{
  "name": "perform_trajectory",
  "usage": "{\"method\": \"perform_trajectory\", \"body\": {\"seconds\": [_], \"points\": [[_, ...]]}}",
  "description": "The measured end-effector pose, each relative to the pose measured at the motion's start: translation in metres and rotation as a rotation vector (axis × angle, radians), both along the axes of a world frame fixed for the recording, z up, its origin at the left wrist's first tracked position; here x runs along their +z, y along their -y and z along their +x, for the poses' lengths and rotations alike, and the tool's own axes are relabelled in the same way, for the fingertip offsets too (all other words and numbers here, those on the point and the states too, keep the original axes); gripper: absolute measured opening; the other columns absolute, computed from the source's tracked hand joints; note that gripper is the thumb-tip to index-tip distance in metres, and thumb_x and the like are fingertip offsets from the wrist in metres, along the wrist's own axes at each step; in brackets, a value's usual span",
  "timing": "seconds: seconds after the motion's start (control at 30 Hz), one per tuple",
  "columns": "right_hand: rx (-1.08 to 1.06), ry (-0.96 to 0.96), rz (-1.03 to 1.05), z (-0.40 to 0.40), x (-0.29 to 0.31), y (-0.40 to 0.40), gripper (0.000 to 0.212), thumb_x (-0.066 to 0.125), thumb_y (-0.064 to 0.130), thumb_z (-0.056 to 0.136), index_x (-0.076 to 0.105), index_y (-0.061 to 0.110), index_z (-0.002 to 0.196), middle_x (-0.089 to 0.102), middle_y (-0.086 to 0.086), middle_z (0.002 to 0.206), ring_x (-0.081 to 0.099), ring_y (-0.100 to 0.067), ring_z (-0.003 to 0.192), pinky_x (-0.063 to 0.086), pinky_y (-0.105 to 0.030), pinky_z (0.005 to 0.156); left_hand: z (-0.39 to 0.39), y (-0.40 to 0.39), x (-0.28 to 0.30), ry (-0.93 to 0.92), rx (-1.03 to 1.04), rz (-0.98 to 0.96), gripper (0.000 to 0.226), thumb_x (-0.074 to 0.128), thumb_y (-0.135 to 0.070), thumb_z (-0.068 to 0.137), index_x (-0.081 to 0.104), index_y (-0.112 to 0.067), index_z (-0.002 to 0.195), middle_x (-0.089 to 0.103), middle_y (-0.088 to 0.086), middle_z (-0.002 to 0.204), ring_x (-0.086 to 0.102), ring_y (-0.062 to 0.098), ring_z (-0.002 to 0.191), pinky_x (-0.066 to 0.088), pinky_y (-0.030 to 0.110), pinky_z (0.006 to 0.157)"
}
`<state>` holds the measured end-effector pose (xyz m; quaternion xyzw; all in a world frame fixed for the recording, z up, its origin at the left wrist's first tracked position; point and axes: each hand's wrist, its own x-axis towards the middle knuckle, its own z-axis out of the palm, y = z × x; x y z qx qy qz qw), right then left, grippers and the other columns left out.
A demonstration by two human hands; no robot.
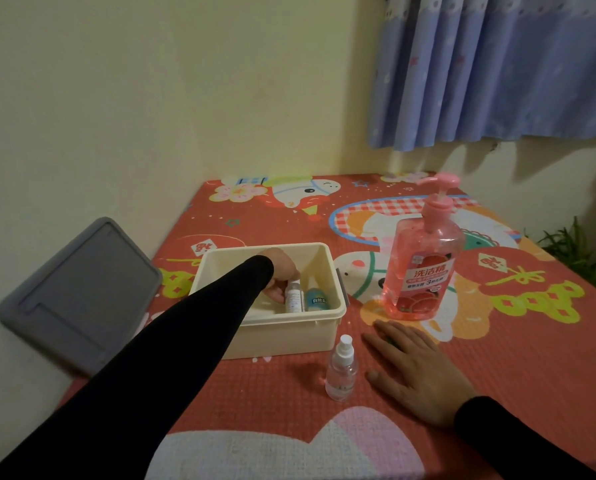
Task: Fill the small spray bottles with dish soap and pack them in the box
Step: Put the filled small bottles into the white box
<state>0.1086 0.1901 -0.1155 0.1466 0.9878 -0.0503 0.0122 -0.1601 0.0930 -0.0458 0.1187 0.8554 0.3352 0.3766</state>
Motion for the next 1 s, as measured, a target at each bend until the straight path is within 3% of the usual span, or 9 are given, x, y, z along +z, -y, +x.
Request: {"method": "perform_trajectory", "body": {"seconds": [0.17,0.27,0.37,0.43,0.53,0.67,0.87,0.93,1.0], "points": [[-0.002,-0.008,0.000,-0.001,-0.002,-0.001,0.083,-0.005,0.078,0.074,0.004,0.045,0.150,0.001,0.012,0.161,-0.003,-0.007,0.148,-0.007,-0.028,0.118,-0.002,-0.003,-0.008,0.055,0.028,-0.046,0.016,0.044,-0.006,0.099,0.052,0.001,0.087,0.059,0.016,0.085,0.064,0.029,0.095,0.052,0.044,0.095],[-0.001,-0.011,-0.002,-0.001,-0.003,-0.002,0.083,-0.005,0.078,0.074,0.004,0.044,0.150,0.001,0.012,0.161,-0.003,-0.007,0.148,-0.006,-0.029,0.118,-0.002,-0.001,-0.007,0.070,0.028,-0.053,0.017,0.040,-0.009,0.101,0.051,0.003,0.096,0.057,0.016,0.084,0.064,0.027,0.084,0.053,0.045,0.094],[-0.001,-0.011,-0.008,0.000,-0.003,-0.002,0.083,-0.004,0.078,0.074,0.004,0.044,0.150,0.000,0.013,0.161,-0.003,-0.007,0.148,-0.006,-0.029,0.118,-0.003,0.000,-0.005,0.072,0.028,-0.046,0.020,0.036,-0.008,0.101,0.049,0.006,0.107,0.056,0.017,0.087,0.065,0.029,0.093,0.053,0.045,0.093],[0.003,-0.013,-0.008,0.000,-0.002,-0.001,0.083,-0.003,0.077,0.075,0.005,0.044,0.150,0.001,0.012,0.161,-0.003,-0.007,0.148,-0.007,-0.029,0.118,0.000,0.003,0.001,0.041,-0.004,-0.050,0.020,0.036,-0.008,0.101,0.050,0.006,0.106,0.056,0.016,0.086,0.065,0.028,0.081,0.056,0.043,0.088],[0.001,-0.016,-0.008,0.000,0.000,0.000,0.083,-0.002,0.077,0.075,0.006,0.043,0.150,0.001,0.012,0.161,-0.002,-0.008,0.148,-0.008,-0.027,0.115,0.004,0.006,0.014,-0.119,-0.097,-0.054,0.021,0.046,-0.014,0.098,0.053,0.003,0.109,0.060,0.015,0.087,0.061,0.024,0.064,0.058,0.038,0.073],[-0.001,-0.022,0.008,0.001,0.000,0.000,0.083,-0.001,0.076,0.075,0.008,0.042,0.151,0.004,0.011,0.161,0.000,-0.009,0.148,-0.007,-0.026,0.115,0.016,0.015,0.034,-0.247,-0.160,0.032,0.024,0.055,-0.021,0.094,0.059,-0.001,0.107,0.064,0.012,0.092,0.059,0.022,0.070,0.053,0.032,0.066],[-0.006,-0.037,0.004,0.001,-0.002,0.001,0.091,-0.005,0.078,0.070,0.013,0.041,0.151,0.008,0.009,0.161,0.004,-0.010,0.148,-0.003,-0.028,0.117,0.049,0.041,0.051,-0.485,-0.299,0.223,0.031,0.053,-0.028,0.095,0.067,-0.002,0.102,0.068,0.013,0.103,0.063,0.024,0.086,0.053,0.036,0.080],[-0.006,-0.039,0.002,0.002,-0.001,0.001,0.091,-0.004,0.078,0.070,0.013,0.040,0.151,0.009,0.009,0.161,0.005,-0.011,0.149,-0.002,-0.030,0.118,0.063,0.053,0.055,-0.579,-0.354,0.294,0.028,0.054,-0.031,0.094,0.069,-0.008,0.102,0.069,0.008,0.102,0.064,0.026,0.093,0.052,0.040,0.083],[-0.005,-0.034,0.006,0.002,-0.002,0.001,0.091,-0.004,0.078,0.070,0.012,0.040,0.151,0.009,0.008,0.161,0.005,-0.011,0.148,-0.002,-0.030,0.118,0.077,0.065,0.058,-0.655,-0.404,0.344,0.024,0.056,-0.032,0.094,0.069,-0.015,0.105,0.069,-0.001,0.102,0.064,0.019,0.094,0.051,0.034,0.083]]}}
